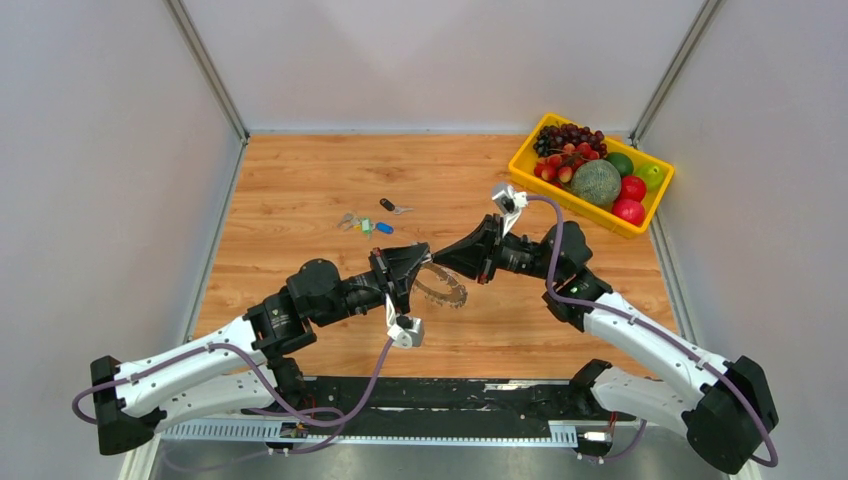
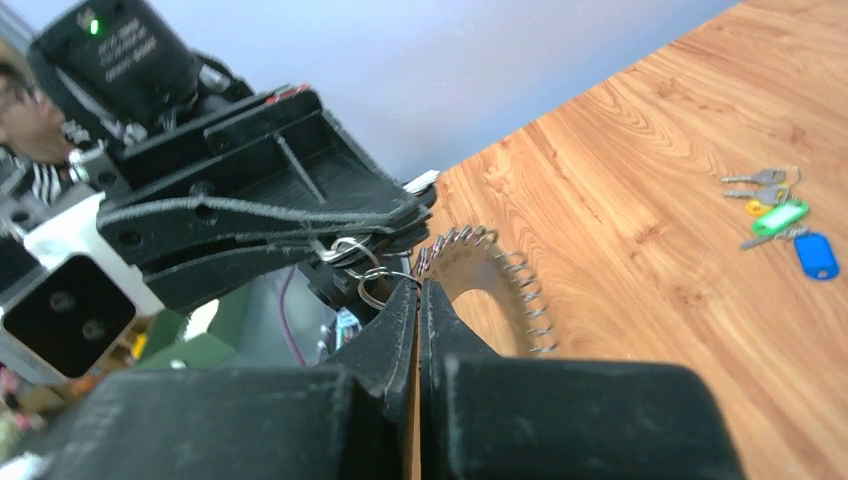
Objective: Remove the keys from the keyring
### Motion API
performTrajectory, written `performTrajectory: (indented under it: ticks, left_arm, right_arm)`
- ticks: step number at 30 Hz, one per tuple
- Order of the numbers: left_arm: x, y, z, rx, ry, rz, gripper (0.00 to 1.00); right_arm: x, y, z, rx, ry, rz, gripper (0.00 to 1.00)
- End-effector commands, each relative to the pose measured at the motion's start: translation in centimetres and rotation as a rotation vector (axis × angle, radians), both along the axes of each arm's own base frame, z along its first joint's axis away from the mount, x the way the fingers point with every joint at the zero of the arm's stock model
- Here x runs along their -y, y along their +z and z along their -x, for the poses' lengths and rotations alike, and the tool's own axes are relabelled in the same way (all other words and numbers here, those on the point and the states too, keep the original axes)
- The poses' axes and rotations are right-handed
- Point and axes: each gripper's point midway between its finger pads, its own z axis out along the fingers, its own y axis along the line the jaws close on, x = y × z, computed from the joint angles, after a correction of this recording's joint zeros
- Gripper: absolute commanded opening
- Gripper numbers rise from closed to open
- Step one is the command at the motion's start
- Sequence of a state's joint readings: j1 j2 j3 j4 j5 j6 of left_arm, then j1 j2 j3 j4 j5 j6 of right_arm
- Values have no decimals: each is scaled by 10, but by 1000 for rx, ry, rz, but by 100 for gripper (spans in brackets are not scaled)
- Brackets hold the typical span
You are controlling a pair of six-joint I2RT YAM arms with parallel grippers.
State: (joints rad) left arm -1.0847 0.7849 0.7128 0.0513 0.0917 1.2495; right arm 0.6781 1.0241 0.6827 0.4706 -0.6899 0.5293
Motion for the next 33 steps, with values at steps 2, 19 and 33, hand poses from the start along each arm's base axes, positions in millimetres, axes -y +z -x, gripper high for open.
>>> performTrajectory:
  ticks: [2,19,33]
  left_arm:
    - [-1,32,8,81,-34,96,0]
    - [4,24,11,61,-55,90,0]
    - [8,35,30,32,-155,123,0]
  right_arm:
    - [14,9,-32,-312,-179,-117,0]
    - [30,13,-35,-291,-262,-96,45]
    - [34,17,2,513,-122,44,52]
